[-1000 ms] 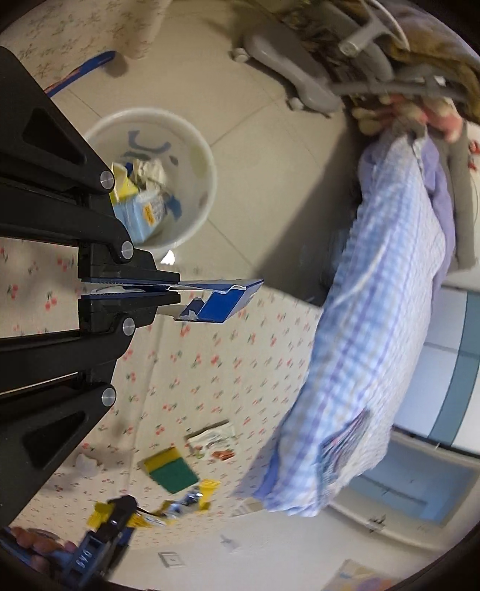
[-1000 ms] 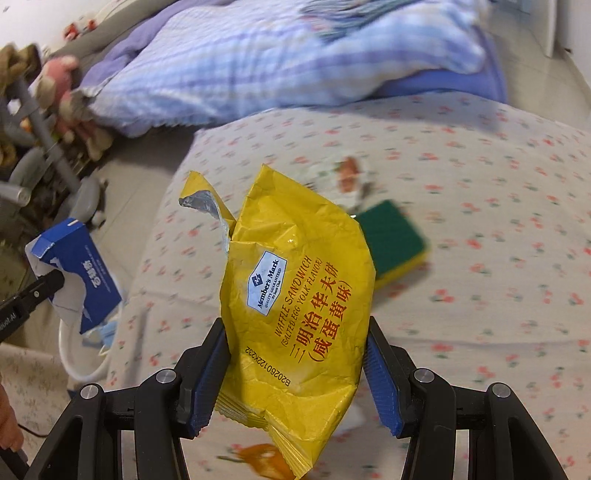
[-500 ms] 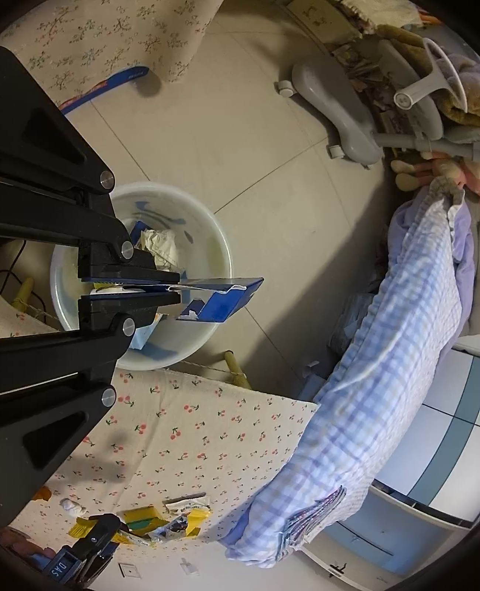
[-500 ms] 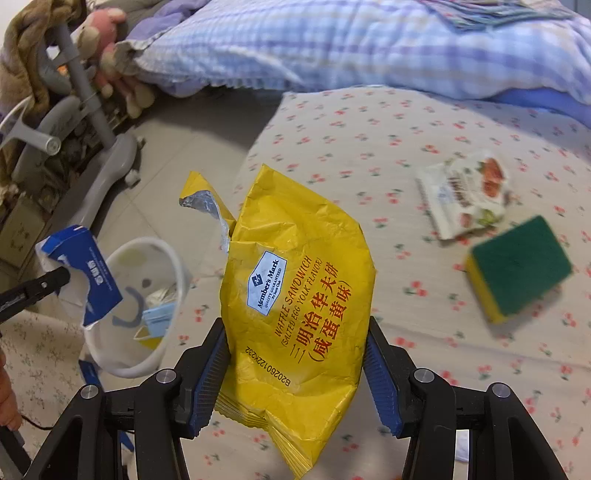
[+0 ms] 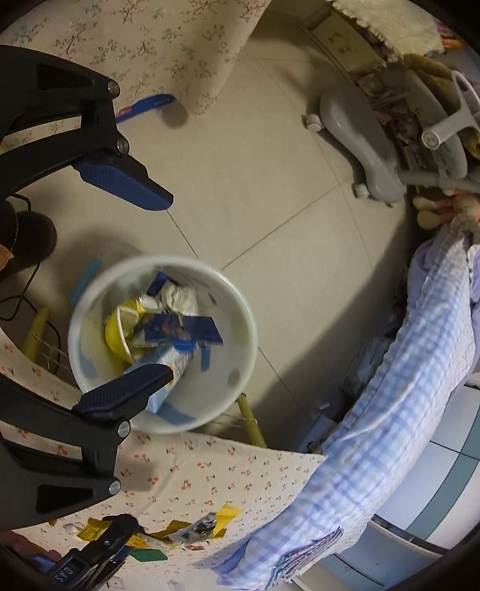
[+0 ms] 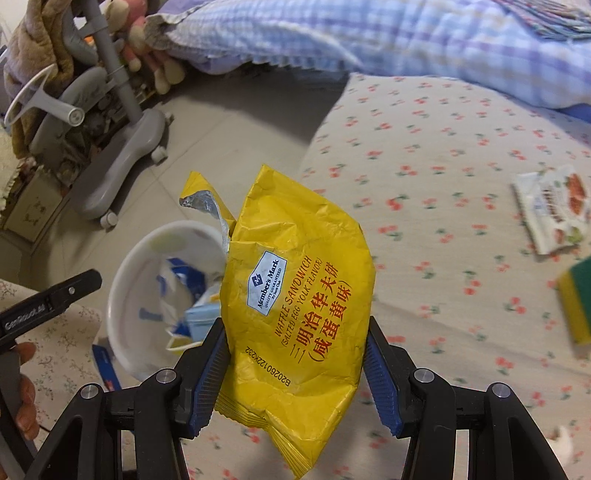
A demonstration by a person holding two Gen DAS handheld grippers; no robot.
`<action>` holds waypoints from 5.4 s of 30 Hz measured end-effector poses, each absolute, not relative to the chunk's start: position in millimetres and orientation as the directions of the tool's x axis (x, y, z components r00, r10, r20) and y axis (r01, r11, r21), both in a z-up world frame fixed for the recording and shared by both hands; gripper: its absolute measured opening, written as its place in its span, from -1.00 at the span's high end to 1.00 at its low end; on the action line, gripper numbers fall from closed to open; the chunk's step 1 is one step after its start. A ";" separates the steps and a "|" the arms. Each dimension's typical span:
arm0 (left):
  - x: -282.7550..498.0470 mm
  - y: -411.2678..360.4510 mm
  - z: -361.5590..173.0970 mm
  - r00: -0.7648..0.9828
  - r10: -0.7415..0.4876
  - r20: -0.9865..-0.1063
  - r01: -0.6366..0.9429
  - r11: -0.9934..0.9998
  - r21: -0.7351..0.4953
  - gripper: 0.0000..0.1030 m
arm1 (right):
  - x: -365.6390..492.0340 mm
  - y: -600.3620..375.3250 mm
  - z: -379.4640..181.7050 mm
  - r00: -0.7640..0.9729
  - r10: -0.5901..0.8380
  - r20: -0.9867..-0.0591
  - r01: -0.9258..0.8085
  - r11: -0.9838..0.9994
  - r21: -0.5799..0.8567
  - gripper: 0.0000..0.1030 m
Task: Collect trash
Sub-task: 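Carry the box and bag over the white bin and open both grippers, then move both open grippers back over the table, then grasp the orange peel with the left gripper while the right grasps the white tissue, then carry the peel and tissue over the white bin and release both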
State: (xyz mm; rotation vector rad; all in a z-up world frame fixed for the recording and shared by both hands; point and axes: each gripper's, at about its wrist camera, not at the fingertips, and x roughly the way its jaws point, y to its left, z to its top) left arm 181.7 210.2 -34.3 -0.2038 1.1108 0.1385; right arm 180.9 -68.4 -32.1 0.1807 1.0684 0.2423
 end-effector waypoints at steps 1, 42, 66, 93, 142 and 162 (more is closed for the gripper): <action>179.6 214.0 -34.0 0.442 0.018 -0.897 -0.212 0.974 -0.085 -0.78 | 183.7 -59.4 -34.5 0.452 0.293 -0.842 -0.122 0.956 0.267 -0.17; 142.1 130.3 -16.8 0.414 -0.092 -0.905 -0.016 0.994 -0.108 -0.82 | 106.1 -137.7 -2.4 0.531 0.185 -0.827 -0.089 0.983 0.163 -0.50; 88.5 -63.1 -37.0 0.308 -0.219 -0.926 0.393 0.915 -0.086 -0.82 | -4.7 -309.7 -26.9 0.519 0.022 -0.855 0.143 0.983 0.112 -0.51; 73.1 -148.7 -66.5 0.240 -0.355 -0.903 0.499 0.844 -0.199 0.67 | -25.7 -339.0 -48.4 0.472 0.004 -0.882 0.209 0.971 0.116 -0.51; 128.4 70.1 0.4 0.487 -0.290 -0.823 0.131 0.957 -0.260 0.74 | 93.2 -212.3 -65.5 0.423 0.076 -0.903 0.044 0.994 0.104 0.56; 180.2 176.6 -28.4 0.507 -0.116 -0.854 -0.105 0.975 -0.195 0.74 | 142.4 -84.2 -24.3 0.469 0.252 -0.846 -0.173 0.966 0.191 0.56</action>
